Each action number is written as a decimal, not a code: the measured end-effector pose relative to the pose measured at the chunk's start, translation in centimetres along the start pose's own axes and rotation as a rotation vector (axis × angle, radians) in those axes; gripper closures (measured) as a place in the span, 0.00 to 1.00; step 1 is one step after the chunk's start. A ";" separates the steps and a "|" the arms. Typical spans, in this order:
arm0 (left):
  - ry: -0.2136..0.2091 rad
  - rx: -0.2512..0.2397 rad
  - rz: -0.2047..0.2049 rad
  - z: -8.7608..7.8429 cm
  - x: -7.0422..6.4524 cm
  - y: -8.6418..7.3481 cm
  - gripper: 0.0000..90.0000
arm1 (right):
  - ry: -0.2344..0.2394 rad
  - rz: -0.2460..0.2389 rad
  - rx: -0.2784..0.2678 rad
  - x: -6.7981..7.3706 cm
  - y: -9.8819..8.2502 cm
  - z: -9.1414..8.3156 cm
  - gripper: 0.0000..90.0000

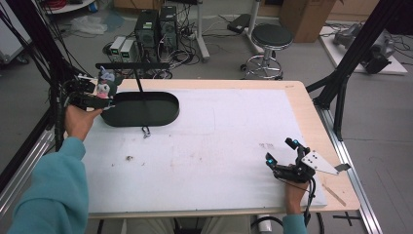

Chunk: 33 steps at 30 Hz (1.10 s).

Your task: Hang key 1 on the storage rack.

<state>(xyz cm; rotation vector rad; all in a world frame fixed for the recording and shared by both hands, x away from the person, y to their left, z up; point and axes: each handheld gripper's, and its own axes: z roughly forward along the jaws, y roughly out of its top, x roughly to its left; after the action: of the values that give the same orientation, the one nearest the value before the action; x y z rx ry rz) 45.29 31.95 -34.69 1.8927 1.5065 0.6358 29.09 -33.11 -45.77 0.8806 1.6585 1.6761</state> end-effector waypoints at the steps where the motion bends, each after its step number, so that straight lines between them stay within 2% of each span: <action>1: 0.006 -0.001 -0.002 0.3 0.1 0.0 0.58 | 0.001 0.002 0.003 0.0 0.0 0.0 0.03; 8: 0.005 -0.006 -0.012 0.7 0.4 -0.2 0.55 | 0.000 0.001 0.004 0.0 0.0 0.0 0.03; 12: -0.011 -0.004 0.001 1.1 0.4 -0.4 0.49 | 0.000 0.002 0.002 0.1 0.0 0.0 0.03; 13: -0.011 -0.004 0.001 1.1 0.4 -0.4 0.46 | -0.001 0.000 0.002 0.0 0.0 0.0 0.03; 15: -0.029 -0.007 0.014 1.4 0.6 -0.5 0.31 | 0.000 -0.001 -0.001 0.0 0.0 0.0 0.03; 17: -0.043 -0.024 0.042 1.5 0.7 -0.6 0.23 | 0.001 0.002 0.000 0.1 0.0 0.0 0.03; 19: -0.088 -0.074 0.057 1.4 0.9 -0.6 0.12 | -0.001 0.001 0.001 0.0 0.0 0.0 0.03; 21: -0.135 -0.154 0.062 1.1 1.0 -0.7 0.04 | -0.001 0.000 0.001 0.0 0.0 0.0 0.03; 23: -0.165 -0.255 0.087 0.5 0.9 -1.0 0.02 | -0.001 -0.004 0.004 0.0 0.0 0.0 0.03; 25: -0.178 -0.318 0.107 -0.1 0.7 -1.2 0.02 | -0.001 -0.004 0.004 0.0 0.0 0.0 0.03; 27: -0.190 -0.364 0.135 -0.9 0.3 -1.5 0.02 | 0.000 -0.005 0.004 0.1 0.0 0.0 0.03; 28: -0.183 -0.382 0.141 -1.3 0.0 -1.7 0.02 | 0.000 -0.005 0.005 0.1 0.0 0.0 0.03; 33: -0.204 -0.427 0.140 -2.8 -0.7 -2.9 0.02 | -0.003 -0.012 0.002 0.1 0.0 0.0 0.03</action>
<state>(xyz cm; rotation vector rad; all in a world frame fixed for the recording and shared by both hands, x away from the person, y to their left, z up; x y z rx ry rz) 41.19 32.22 -34.89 1.6795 1.0215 0.7364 29.02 -33.06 -45.78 0.8716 1.6607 1.6650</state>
